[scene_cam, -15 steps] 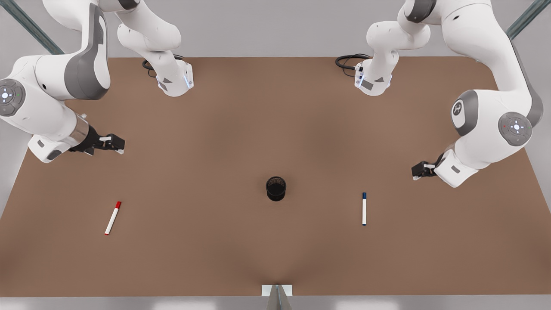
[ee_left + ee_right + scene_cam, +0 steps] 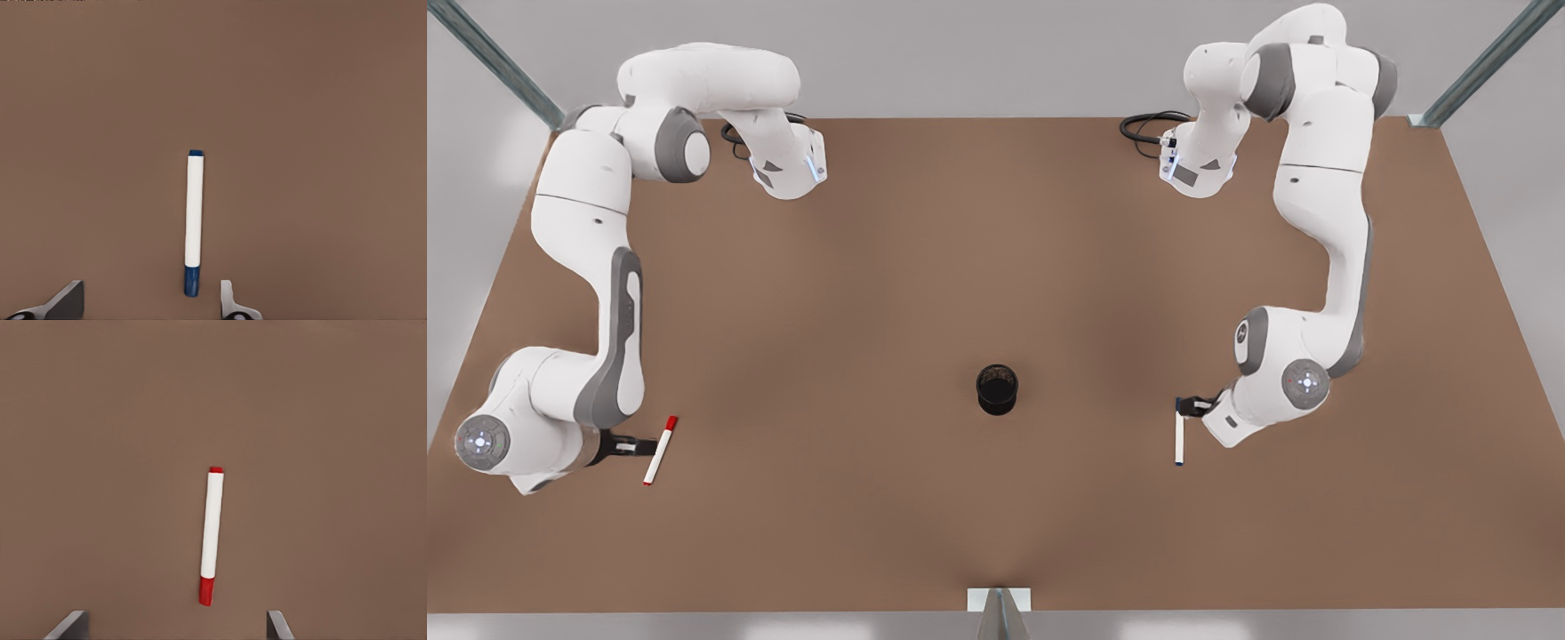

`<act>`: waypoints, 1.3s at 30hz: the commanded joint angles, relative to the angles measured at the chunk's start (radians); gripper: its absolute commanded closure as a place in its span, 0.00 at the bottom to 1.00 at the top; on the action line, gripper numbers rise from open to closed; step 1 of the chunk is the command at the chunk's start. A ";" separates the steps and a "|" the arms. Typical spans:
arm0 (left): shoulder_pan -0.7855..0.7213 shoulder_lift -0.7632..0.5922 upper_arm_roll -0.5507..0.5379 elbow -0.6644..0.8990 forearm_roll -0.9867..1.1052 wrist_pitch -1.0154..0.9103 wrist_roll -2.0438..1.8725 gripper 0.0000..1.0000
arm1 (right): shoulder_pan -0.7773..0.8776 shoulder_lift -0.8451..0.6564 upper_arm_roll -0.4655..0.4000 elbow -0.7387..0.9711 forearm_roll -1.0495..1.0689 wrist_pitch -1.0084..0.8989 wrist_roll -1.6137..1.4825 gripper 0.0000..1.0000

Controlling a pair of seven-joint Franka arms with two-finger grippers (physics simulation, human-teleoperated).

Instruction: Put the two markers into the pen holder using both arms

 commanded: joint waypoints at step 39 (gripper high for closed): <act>-0.038 0.187 -0.001 0.087 0.055 0.209 -0.041 0.53 | -0.060 0.047 -0.006 -0.216 0.116 0.463 -0.284 0.56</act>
